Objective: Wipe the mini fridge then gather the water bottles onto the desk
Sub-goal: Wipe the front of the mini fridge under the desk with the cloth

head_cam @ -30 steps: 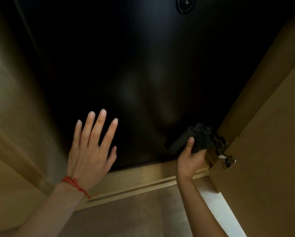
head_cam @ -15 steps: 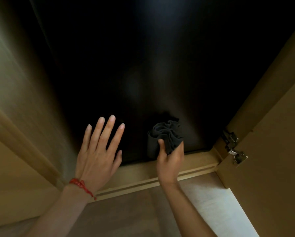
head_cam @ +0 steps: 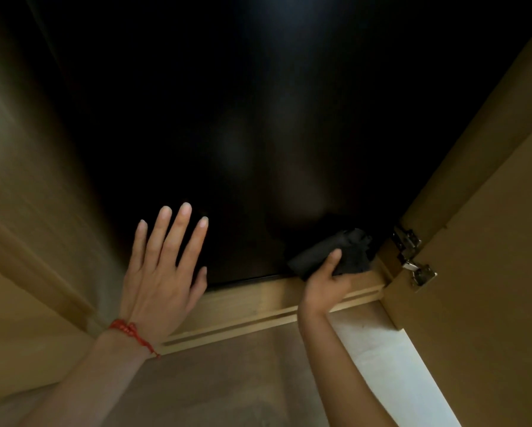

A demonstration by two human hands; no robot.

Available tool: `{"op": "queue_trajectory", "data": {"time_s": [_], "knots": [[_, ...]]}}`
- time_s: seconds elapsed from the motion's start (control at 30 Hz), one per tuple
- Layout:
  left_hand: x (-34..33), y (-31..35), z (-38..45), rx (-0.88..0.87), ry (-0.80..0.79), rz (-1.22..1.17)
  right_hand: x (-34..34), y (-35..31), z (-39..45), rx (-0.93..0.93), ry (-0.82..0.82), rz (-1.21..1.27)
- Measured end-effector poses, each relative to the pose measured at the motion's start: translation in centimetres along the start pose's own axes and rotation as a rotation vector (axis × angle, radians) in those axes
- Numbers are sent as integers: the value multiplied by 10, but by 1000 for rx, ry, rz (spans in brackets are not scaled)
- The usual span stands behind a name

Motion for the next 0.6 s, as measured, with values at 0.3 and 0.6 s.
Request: {"op": "queue_trajectory", "data": {"time_s": [0.3, 0.6], "knots": [[4, -2, 1, -33, -71, -23, -46, -10, -122, -224, -169, 164], [4, -3, 1, -60, -83, -24, -39, -4, -106, -298, -191, 205]]}}
Point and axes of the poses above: each hand's wrist, its own z-axis towards the middle knuckle, its own x-axis out of the back of the hand, y = z × x, the point moved 8 cm from there along z, towards the middle knuckle, and after that the axes turned 14 degrees about x, right-handed, at the moved point
